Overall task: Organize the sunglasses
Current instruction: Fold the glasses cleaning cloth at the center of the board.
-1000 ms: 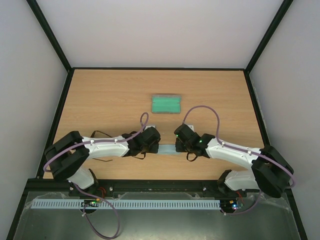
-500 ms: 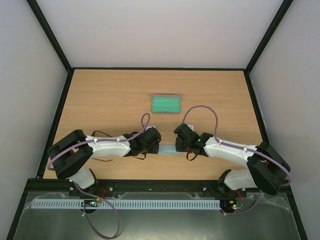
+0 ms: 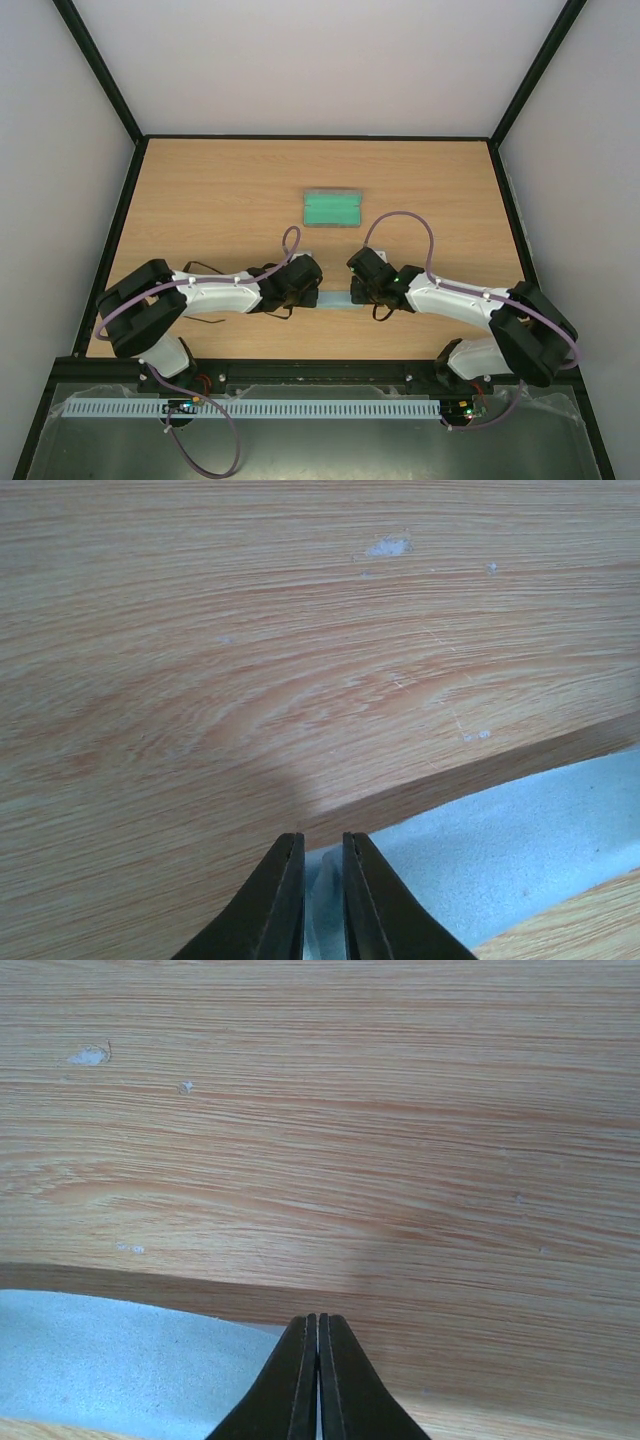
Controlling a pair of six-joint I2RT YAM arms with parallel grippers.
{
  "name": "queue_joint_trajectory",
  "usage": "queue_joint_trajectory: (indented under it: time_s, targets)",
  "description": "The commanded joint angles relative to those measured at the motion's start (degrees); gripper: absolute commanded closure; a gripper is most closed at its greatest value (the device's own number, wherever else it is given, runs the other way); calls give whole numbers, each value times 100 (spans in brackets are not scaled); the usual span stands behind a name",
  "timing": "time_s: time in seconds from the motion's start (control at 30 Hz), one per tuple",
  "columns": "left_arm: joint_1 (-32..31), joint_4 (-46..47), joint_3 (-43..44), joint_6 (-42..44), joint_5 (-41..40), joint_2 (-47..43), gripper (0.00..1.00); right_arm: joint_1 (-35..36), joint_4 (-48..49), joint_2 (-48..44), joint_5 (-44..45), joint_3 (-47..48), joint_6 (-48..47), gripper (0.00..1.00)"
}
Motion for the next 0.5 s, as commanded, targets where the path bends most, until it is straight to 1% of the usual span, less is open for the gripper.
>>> queue_joint_trajectory:
  time_s: [0.0, 0.17, 0.33, 0.4, 0.47]
  targets:
    - [46, -49, 67, -22, -80, -69, 86, -28, 76, 82, 93, 164, -80, 97]
    - [47, -119, 68, -31, -160, -142, 87, -29, 58, 85, 102, 191, -91, 91]
    - [54, -208, 52, -55, -254, -263, 86, -23, -18, 64, 150, 292, -125, 80]
    - [63, -256, 31, -80, -312, -328, 75, -27, -76, 22, 215, 338, -138, 74]
    - [87, -318, 7, -85, -353, -419, 68, -28, -166, -78, 284, 385, -147, 71]
